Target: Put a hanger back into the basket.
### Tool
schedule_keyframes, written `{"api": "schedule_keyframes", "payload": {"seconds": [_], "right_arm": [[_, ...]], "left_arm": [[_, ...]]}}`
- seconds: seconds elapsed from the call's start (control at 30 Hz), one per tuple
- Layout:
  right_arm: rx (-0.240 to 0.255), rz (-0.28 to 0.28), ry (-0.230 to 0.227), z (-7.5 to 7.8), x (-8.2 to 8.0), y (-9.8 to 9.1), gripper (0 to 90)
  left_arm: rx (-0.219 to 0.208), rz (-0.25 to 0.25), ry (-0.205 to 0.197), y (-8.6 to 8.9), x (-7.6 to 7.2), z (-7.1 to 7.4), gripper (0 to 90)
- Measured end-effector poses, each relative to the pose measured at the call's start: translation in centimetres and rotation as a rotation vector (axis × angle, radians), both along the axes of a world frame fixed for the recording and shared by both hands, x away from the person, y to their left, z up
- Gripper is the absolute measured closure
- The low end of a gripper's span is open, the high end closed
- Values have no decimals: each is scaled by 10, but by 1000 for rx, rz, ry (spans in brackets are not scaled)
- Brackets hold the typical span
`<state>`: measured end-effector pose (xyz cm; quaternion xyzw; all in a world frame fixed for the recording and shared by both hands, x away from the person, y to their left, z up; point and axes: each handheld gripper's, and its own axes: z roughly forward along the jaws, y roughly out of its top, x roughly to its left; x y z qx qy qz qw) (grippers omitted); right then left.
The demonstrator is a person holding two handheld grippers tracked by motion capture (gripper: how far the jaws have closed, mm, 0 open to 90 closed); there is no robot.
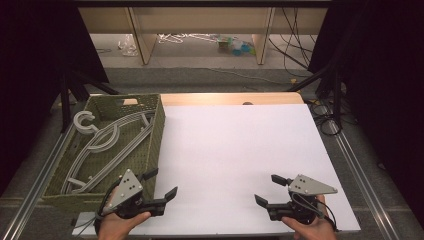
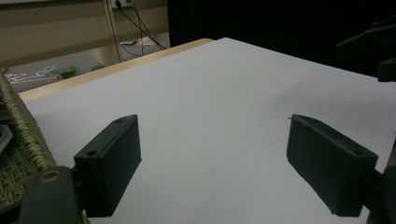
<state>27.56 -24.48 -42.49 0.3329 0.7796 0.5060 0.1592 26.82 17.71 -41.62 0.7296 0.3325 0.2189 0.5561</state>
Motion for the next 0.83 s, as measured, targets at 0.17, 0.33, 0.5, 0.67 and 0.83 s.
{"api": "schedule_keyframes", "payload": {"seconds": [0.17,0.33,0.5,0.67,0.83], "right_arm": [[-8,6,-4,0,-4,0,164],[-7,-7,-21,1,-5,0,164],[-5,-6,-25,1,-5,0,164],[-4,3,-17,1,-5,0,164],[-5,3,-18,1,-5,0,164]], "left_arm": [[-3,-16,-20,0,-3,1,173],[5,-36,-8,-3,-4,0,173],[5,-41,5,-6,-4,-3,173],[13,-45,13,-7,-4,-5,173],[24,-54,-1,-6,-3,-5,173]]}}
